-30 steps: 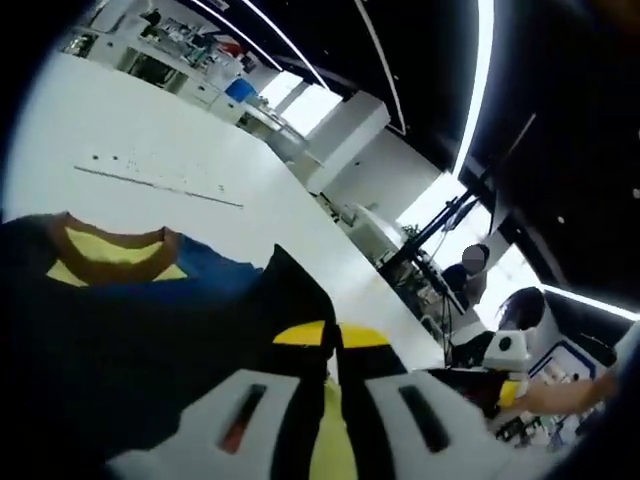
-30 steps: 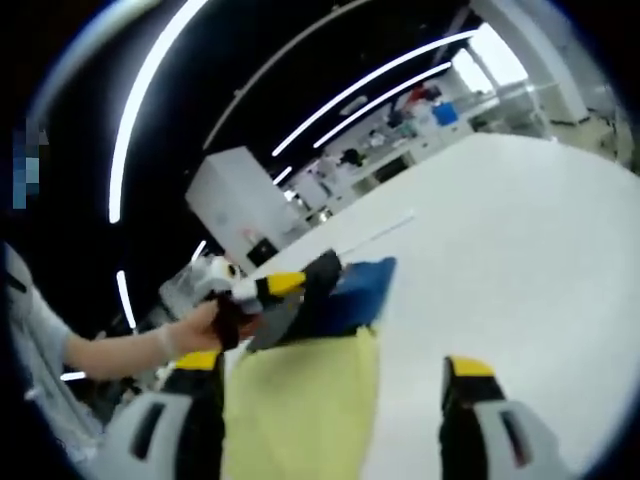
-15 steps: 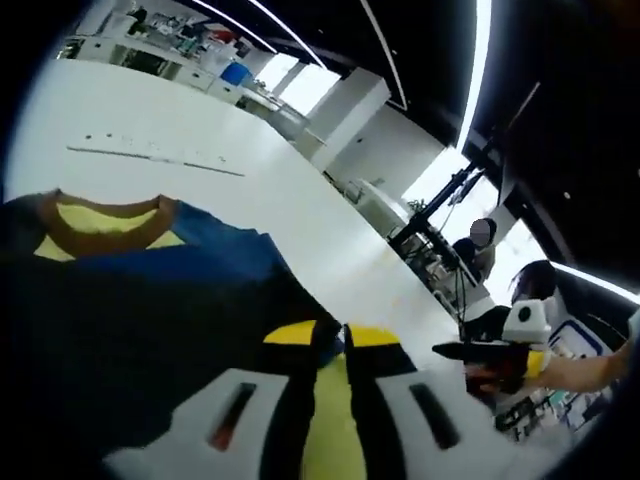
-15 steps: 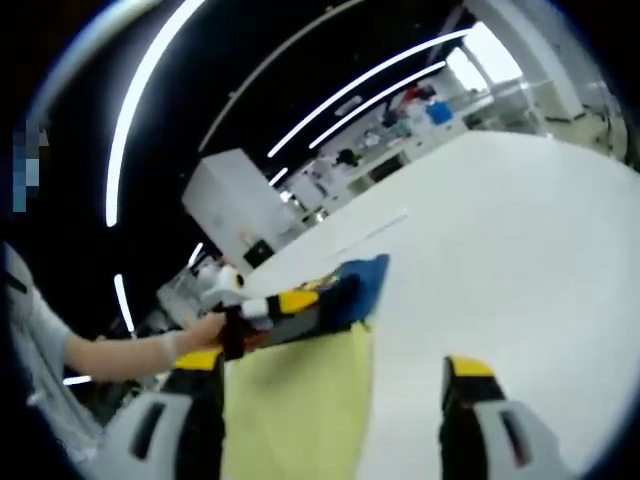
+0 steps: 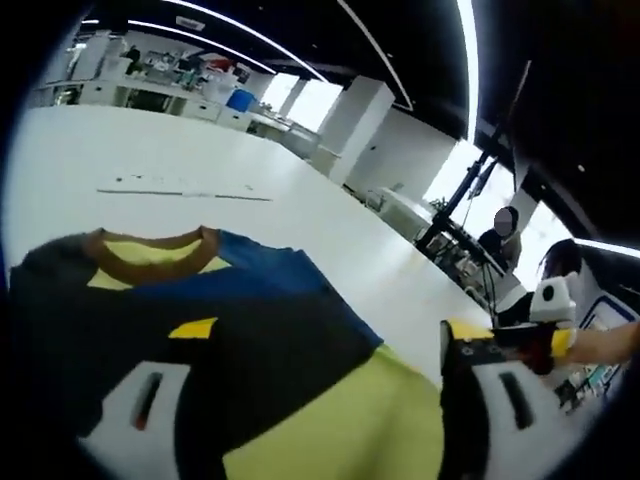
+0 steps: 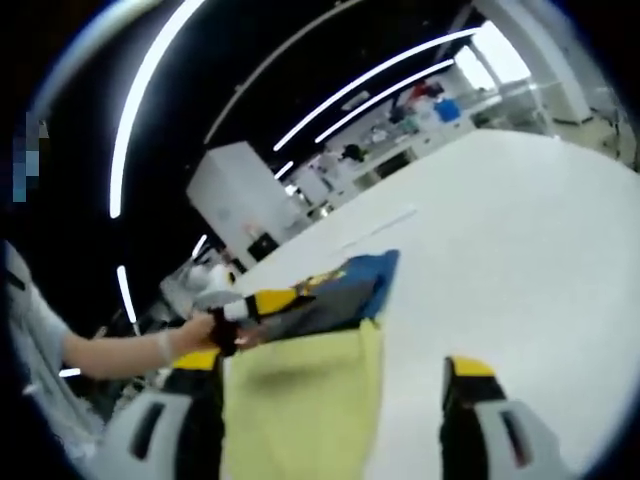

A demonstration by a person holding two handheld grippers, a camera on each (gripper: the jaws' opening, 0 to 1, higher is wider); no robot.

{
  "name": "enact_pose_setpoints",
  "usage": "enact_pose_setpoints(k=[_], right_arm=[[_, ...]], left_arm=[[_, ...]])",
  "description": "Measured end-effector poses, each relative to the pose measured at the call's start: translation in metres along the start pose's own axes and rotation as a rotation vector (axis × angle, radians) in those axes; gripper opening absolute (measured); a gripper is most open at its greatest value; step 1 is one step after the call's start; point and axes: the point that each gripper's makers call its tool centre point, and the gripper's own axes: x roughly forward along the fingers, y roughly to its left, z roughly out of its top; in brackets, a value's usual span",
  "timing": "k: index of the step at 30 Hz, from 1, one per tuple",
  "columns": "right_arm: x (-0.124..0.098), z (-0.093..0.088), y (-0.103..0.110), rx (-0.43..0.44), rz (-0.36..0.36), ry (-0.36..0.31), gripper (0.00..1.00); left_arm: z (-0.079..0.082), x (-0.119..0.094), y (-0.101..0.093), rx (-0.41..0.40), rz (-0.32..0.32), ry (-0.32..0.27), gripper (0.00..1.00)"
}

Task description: Fold the garment on the visible template until the final outline fits inside the template.

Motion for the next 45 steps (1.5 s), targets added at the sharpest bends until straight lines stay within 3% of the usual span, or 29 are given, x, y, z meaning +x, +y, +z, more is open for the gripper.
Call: enact_pose_setpoints(k=[2,18,27,39,45], right_arm=[[0.002,0.001,0.002,-0.002,0.007,0.003,0.90],[0.016,0.009,0.019,-0.080,0.035,0.033,0.93],[0.019,0.011,0.025,-0.159,0.028,0.060,0.96],[0.014,0.009,0.028,-0.262,0.011,0.100,0.99],[0.012,0.005,0.023,-0.297,-0.001,0.128,0.99]], left_arm=[[0.001,-0.006,0.008,0.028,0.017,-0.008,0.99],[0.007,-0.091,0.048,0.062,0.143,-0.057,0.99],[0.004,-0.135,0.068,0.035,0.206,-0.084,0.99],[-0.005,-0.188,0.063,0.052,0.246,-0.084,0.99],[-0.016,-0.218,0.069,0.082,0.284,-0.064,0.98]])
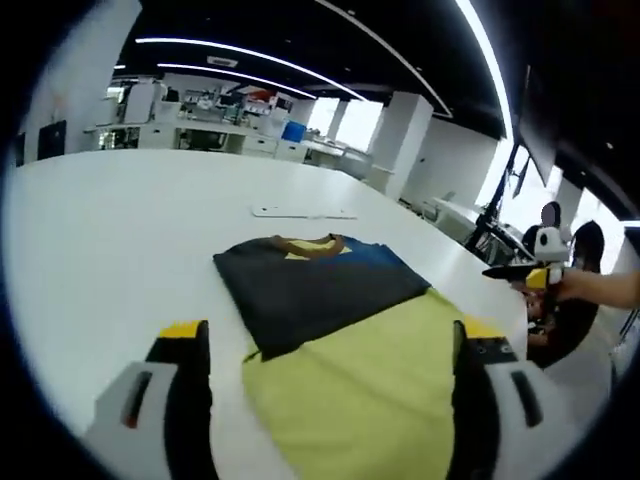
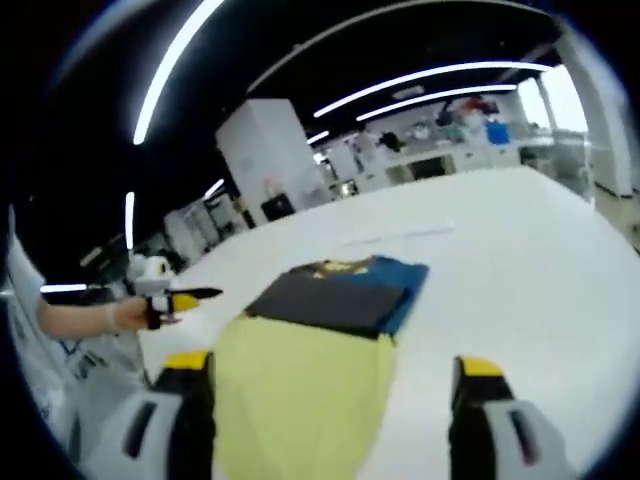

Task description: Fold the garment on the visible template until the final outline fits inside the template.

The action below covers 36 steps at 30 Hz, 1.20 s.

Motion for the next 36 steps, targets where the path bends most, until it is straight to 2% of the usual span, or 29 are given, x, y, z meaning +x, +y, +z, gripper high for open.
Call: enact_pose_setpoints(k=[9,13,15,18,23,26,29,30,33,36], right_arm=[[-0.008,-0.016,0.000,-0.046,-0.004,0.067,0.99],[-0.015,-0.027,0.000,-0.079,-0.011,0.107,0.93],[-0.018,-0.030,-0.001,-0.086,-0.015,0.114,0.95],[-0.024,-0.039,0.001,-0.113,-0.025,0.147,0.92],[-0.035,-0.057,0.000,-0.127,-0.029,0.186,0.88],[-0.041,-0.067,0.003,-0.112,-0.021,0.205,0.82],[-0.047,-0.079,0.002,-0.111,-0.023,0.238,0.77],[-0.051,-0.086,0.003,-0.107,-0.020,0.267,0.74],[-0.055,-0.096,0.004,-0.107,-0.020,0.286,0.67],[-0.059,-0.106,0.007,-0.091,-0.021,0.302,0.63]], left_arm=[[-0.028,-0.038,0.004,-0.004,0.007,0.068,0.92],[-0.039,-0.051,0.002,-0.007,0.000,0.095,0.88],[-0.045,-0.058,0.001,-0.007,-0.007,0.108,0.87],[-0.056,-0.064,-0.010,-0.007,-0.022,0.137,0.86],[-0.077,-0.076,-0.023,-0.011,-0.059,0.208,0.79],[-0.088,-0.081,-0.024,-0.016,-0.068,0.243,0.70],[-0.095,-0.088,-0.024,-0.020,-0.060,0.260,0.68],[-0.099,-0.091,-0.026,-0.019,-0.061,0.276,0.68],[-0.112,-0.098,-0.027,0.009,-0.063,0.315,0.62],[-0.119,-0.106,-0.028,-0.032,-0.062,0.328,0.58]])
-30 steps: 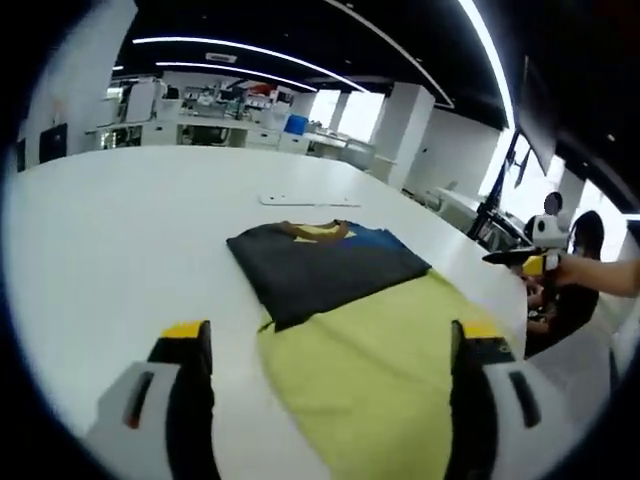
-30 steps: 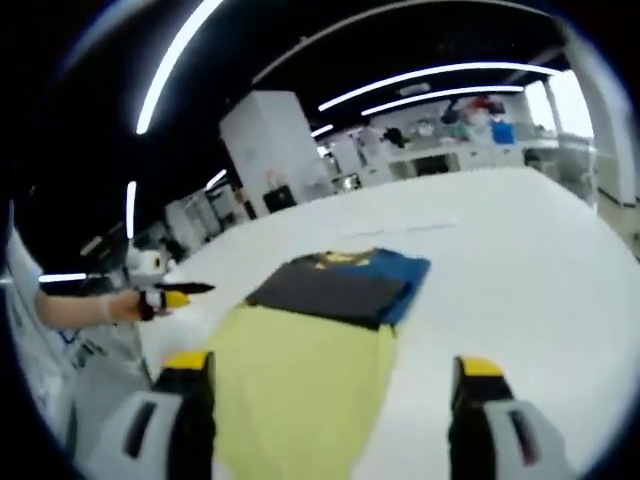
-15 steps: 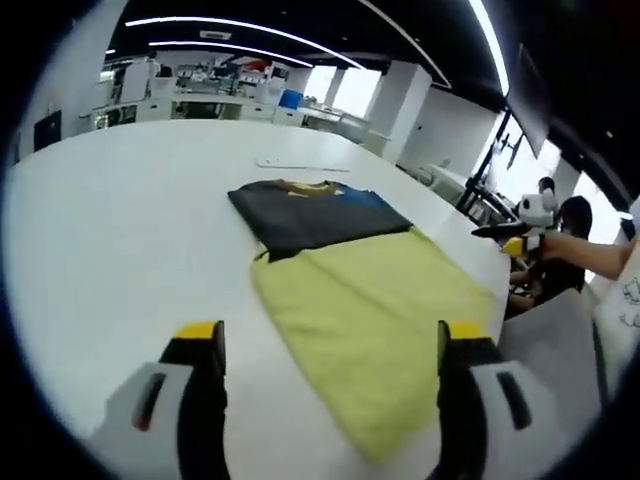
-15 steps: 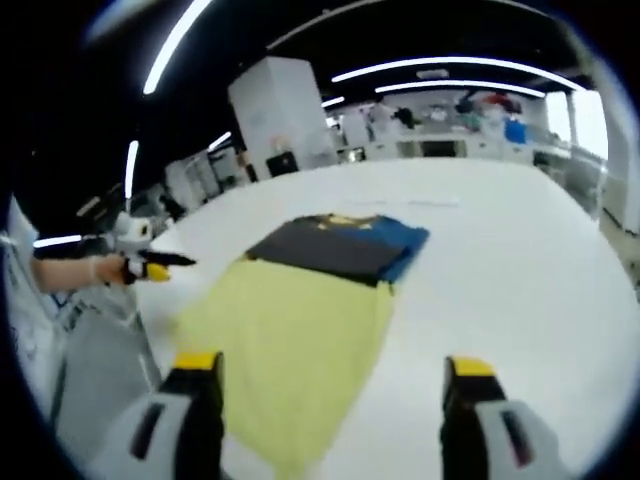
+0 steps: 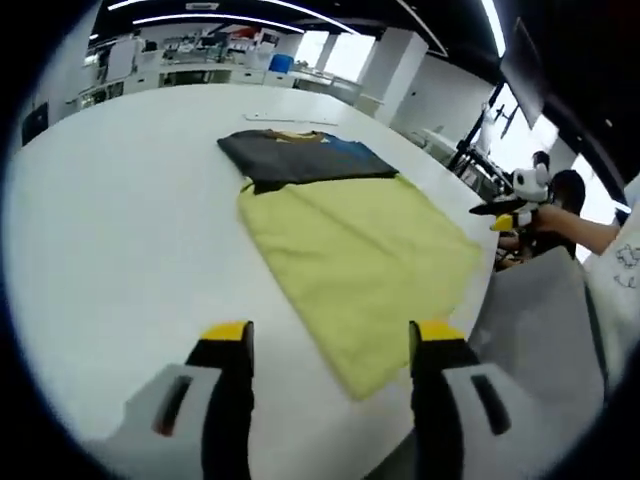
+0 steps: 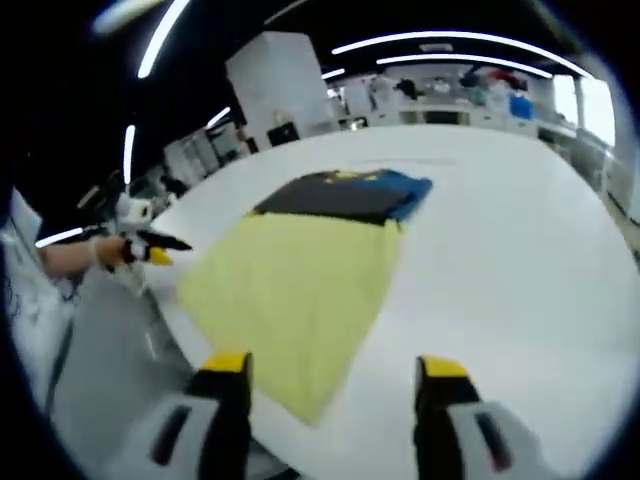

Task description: Fold the garment on the visible template until the final outline fits inside the template.

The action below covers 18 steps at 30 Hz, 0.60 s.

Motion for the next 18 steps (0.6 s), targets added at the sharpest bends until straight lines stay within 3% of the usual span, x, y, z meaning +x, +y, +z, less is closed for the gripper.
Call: enact_pose_setpoints(k=[5,9,18], right_arm=[[0.000,-0.012,0.005,0.007,0.010,0.034,0.53],[0.003,-0.019,0.008,0.002,0.028,0.064,0.44],[0.007,-0.026,0.012,0.004,0.055,0.098,0.28]], left_arm=[[-0.019,-0.003,0.003,-0.037,0.005,0.042,0.44],[-0.031,-0.003,0.005,-0.097,0.004,0.064,0.39],[-0.038,-0.003,-0.006,-0.139,-0.017,0.074,0.23]])
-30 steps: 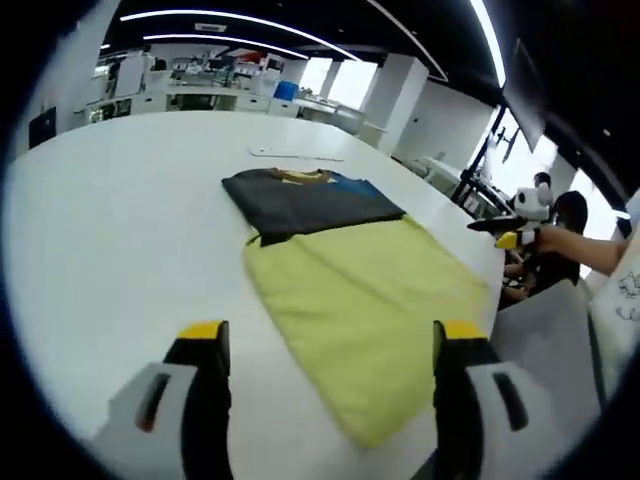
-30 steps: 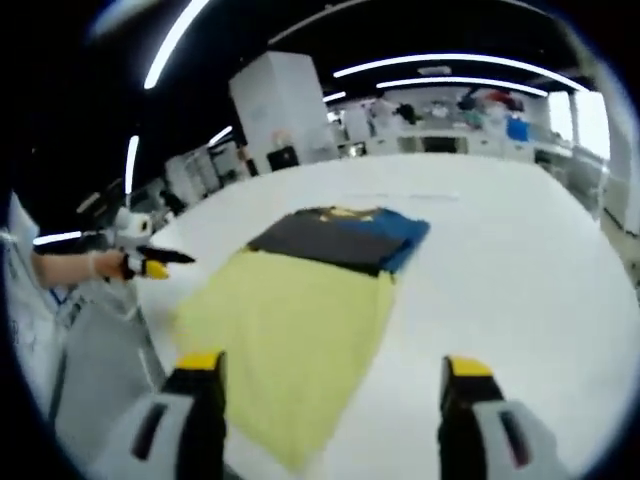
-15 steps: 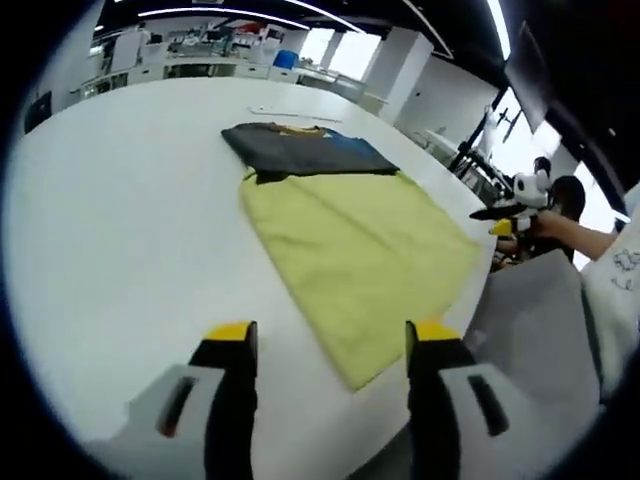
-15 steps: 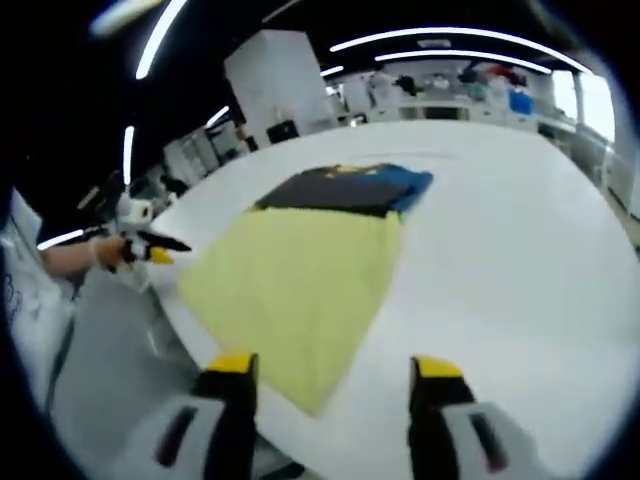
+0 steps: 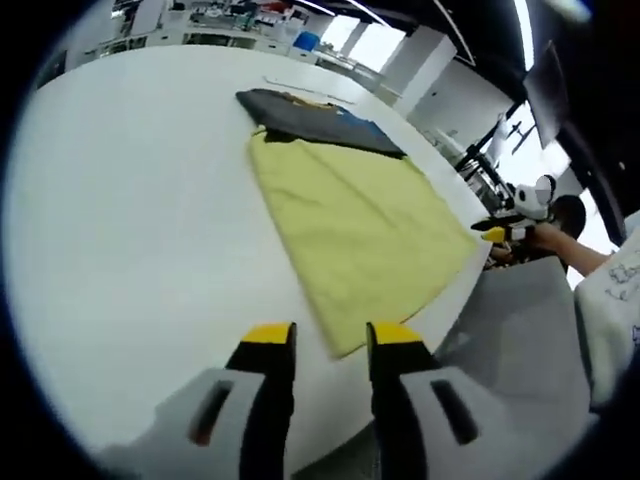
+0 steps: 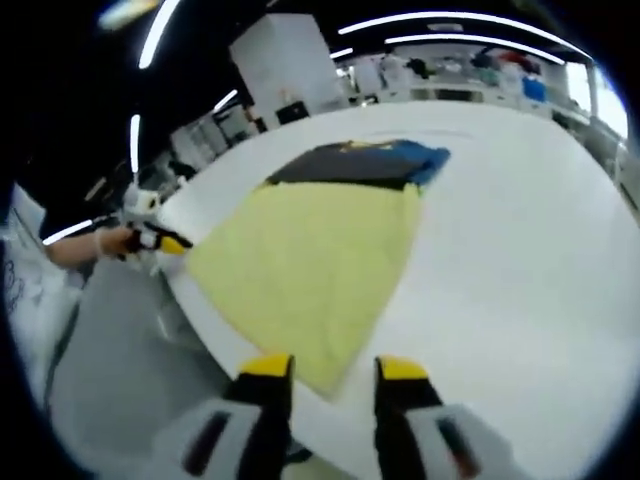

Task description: Fold the garment on the visible template until the final outline fits inside the template.

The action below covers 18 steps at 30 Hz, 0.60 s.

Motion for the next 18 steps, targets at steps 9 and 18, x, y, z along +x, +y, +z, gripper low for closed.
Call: enact_pose_setpoints(k=[9,18], right_arm=[[0.003,-0.008,0.002,0.024,0.009,0.016,0.21],[0.011,-0.012,-0.001,0.040,0.007,0.030,0.09]], left_arm=[[-0.007,0.004,-0.004,-0.045,-0.039,0.008,0.14],[-0.008,0.006,-0.002,-0.055,-0.029,0.013,0.02]])
